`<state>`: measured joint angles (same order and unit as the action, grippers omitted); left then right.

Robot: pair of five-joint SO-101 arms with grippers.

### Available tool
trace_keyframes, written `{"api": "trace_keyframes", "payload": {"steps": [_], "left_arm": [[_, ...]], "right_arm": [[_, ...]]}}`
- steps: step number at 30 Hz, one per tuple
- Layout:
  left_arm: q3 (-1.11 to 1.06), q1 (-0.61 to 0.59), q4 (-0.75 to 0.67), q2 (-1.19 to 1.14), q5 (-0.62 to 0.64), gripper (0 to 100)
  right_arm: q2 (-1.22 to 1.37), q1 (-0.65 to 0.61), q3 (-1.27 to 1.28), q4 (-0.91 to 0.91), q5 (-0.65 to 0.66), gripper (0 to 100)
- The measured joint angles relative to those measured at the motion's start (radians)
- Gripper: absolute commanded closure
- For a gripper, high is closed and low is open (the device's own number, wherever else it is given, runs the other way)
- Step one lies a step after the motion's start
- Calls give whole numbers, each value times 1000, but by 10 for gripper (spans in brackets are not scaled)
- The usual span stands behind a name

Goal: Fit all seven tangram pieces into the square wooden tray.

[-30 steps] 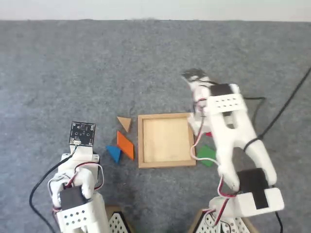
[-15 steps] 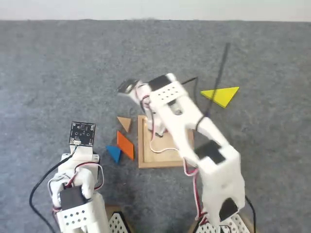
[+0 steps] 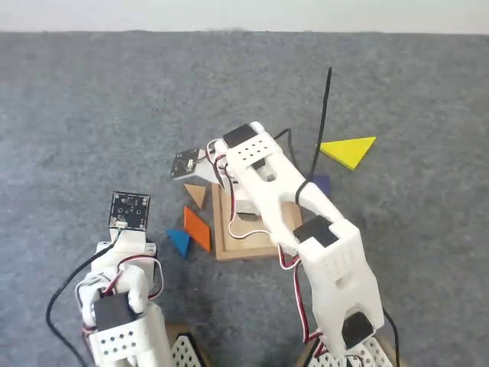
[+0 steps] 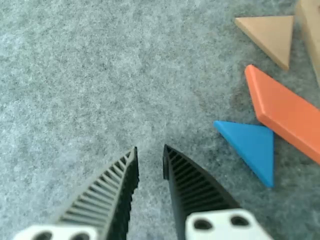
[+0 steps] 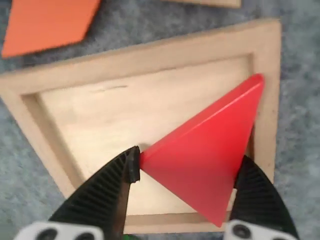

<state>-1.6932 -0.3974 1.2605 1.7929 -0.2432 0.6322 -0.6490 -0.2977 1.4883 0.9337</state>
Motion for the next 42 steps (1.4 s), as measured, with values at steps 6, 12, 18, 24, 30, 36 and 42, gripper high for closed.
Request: {"api": "trace_keyframes", "payload": {"steps": [6, 12, 18, 24, 30, 36, 42], "left_arm": [[0, 0, 0, 0, 0, 920], [0, 0, 0, 0, 0, 920], [0, 0, 0, 0, 0, 920], [0, 0, 0, 0, 0, 920], [0, 0, 0, 0, 0, 920], [0, 0, 0, 0, 0, 920], [0, 0, 0, 0, 0, 920]], "right_arm": [[2, 0, -17, 15, 176, 769], [0, -2, -29, 28, 278, 768], [0, 9, -29, 46, 304, 768], [-2, 20, -29, 54, 305, 768], [0, 25, -54, 60, 304, 751], [0, 29, -87, 87, 302, 603], [-6, 29, -115, 109, 302, 601]]}}
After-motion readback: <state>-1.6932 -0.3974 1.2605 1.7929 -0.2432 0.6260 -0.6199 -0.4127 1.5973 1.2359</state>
